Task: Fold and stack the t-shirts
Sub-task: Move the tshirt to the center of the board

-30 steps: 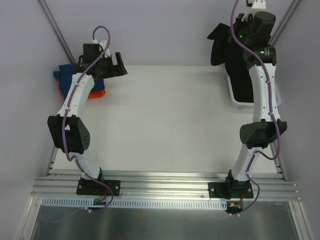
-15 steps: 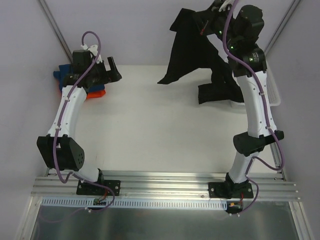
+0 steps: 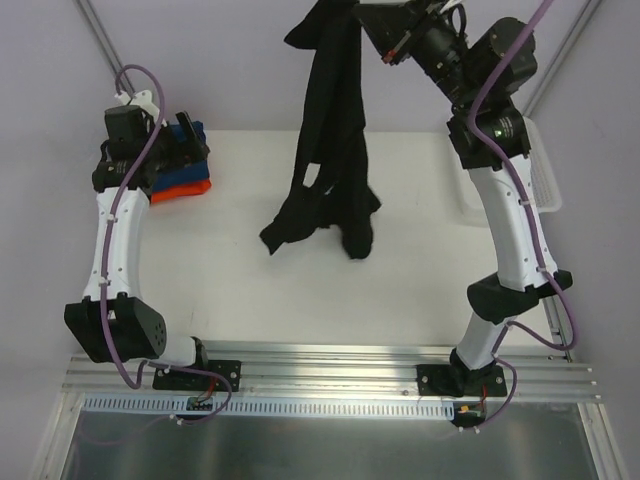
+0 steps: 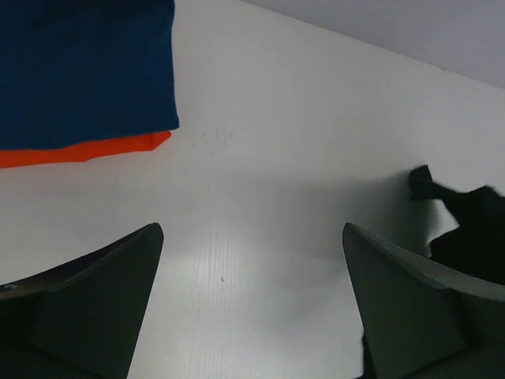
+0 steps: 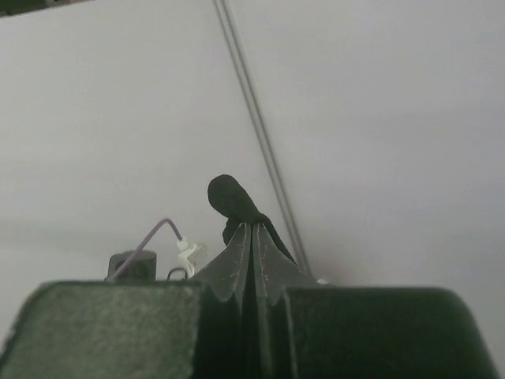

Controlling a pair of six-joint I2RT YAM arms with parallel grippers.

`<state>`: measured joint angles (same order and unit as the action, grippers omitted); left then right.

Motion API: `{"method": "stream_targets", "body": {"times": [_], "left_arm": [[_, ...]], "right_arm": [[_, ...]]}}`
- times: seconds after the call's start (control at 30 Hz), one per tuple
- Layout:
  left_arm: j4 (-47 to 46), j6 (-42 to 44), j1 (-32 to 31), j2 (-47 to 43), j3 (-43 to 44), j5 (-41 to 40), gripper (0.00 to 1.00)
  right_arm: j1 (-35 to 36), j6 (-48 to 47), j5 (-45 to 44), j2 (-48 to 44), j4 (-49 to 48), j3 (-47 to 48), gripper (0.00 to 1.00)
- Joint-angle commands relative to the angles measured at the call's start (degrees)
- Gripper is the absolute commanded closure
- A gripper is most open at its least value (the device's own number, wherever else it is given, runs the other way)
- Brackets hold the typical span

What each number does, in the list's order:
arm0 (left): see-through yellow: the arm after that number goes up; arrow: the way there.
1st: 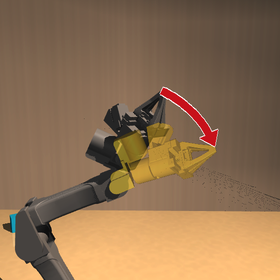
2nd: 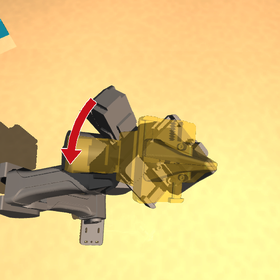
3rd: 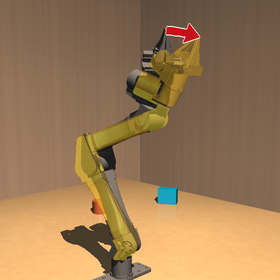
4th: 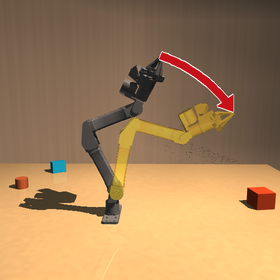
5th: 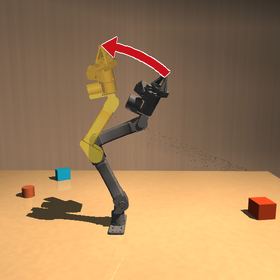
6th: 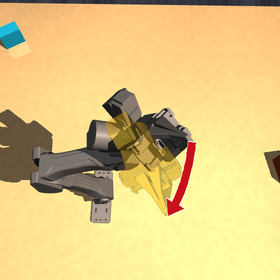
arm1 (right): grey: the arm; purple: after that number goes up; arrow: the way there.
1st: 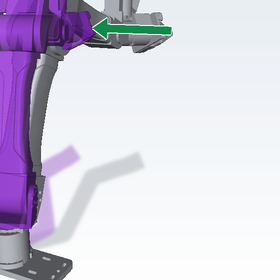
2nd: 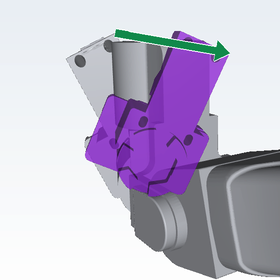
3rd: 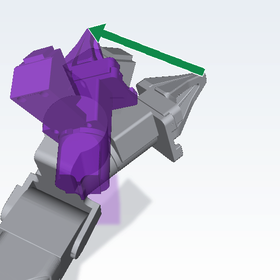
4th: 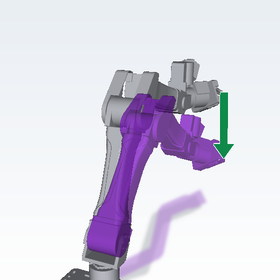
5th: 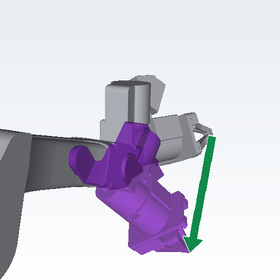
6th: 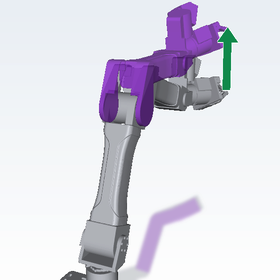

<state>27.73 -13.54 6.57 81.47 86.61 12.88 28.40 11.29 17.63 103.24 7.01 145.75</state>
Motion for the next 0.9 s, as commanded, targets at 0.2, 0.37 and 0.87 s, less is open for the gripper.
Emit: {"method": "stream_targets", "body": {"times": [0.2,0.37,0.87], "left_arm": [[-1.71,-0.7,3.71,-6.32,1.46,2.23,0.01],[-1.27,-0.44,3.89,-8.61,0.93,3.9,0.01],[-2.06,-1.49,3.89,-4.75,1.98,7.15,0.01]], "right_arm": [[1.48,9.02,12.94,0.47,4.86,-33.31,1.0],[0.17,6.12,8.93,0.04,8.98,-43.18,0.99],[-26.82,-2.32,2.85,-9.36,15.33,-25.61,0.99]]}}
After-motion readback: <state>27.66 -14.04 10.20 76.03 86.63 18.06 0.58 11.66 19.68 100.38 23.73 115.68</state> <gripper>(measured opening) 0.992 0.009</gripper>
